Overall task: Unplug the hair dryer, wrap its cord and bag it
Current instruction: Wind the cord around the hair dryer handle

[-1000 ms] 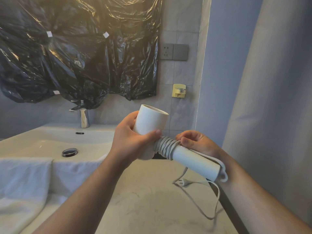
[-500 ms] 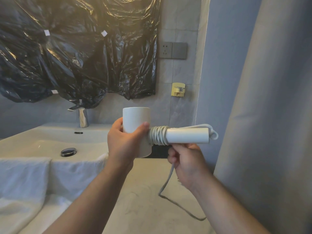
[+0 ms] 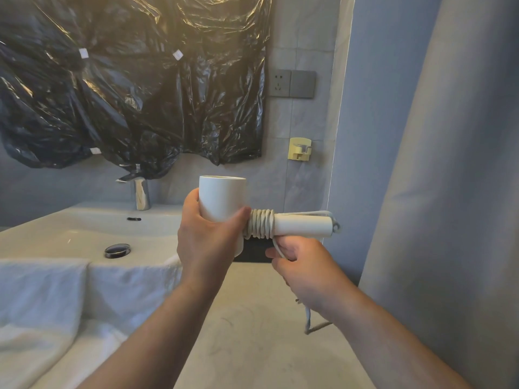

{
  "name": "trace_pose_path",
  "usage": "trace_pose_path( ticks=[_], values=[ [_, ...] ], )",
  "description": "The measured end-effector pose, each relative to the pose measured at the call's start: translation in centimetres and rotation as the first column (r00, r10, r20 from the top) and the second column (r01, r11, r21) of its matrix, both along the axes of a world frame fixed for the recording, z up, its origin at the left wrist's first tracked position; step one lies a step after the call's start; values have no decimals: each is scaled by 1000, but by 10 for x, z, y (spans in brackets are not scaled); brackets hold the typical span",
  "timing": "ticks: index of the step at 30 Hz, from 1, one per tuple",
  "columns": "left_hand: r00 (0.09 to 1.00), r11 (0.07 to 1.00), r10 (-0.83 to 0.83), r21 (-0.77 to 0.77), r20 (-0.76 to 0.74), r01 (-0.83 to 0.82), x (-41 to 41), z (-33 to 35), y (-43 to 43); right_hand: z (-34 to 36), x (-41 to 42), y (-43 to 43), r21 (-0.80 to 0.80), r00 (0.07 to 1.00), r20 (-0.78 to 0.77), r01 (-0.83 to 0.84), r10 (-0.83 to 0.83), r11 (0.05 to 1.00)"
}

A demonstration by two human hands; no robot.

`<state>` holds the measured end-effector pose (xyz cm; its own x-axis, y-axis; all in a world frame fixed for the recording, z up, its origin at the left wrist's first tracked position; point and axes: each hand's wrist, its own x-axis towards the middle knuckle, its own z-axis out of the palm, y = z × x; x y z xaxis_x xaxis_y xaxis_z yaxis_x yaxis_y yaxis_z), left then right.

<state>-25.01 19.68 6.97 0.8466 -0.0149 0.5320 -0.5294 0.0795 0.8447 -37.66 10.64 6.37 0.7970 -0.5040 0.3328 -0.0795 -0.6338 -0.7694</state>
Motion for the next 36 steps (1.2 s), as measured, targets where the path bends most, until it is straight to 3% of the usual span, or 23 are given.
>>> trace_pose_path(
  ticks=[8,12,17,22,31,33,36],
  values=[
    [978,984,58,156,202,-90,-8,-5,4,11,-2,-13,-247,987,-137,48,-83,968],
    [955,973,47,204,291,-110,-10,-1,6,19,-7,-18,-263,986,-138,50,-89,963],
    [969,981,33,179,246,-79,-11,-2,8,17,-12,-15,-134,998,-17,57,-60,989],
    [981,990,1,137,196,-28,-11,-5,9,16,-17,-11,-154,998,43,61,-55,986],
    [978,989,-1,143,208,-29,-11,-8,9,15,-18,-15,-17,999,13,-37,37,999],
    [974,984,-21,177,224,-19,-9,-8,10,17,-19,-20,-50,998,-48,-33,31,998],
    [956,965,-37,259,291,-42,-7,-7,11,26,-21,-24,-236,990,-139,-31,-2,971]
  ],
)
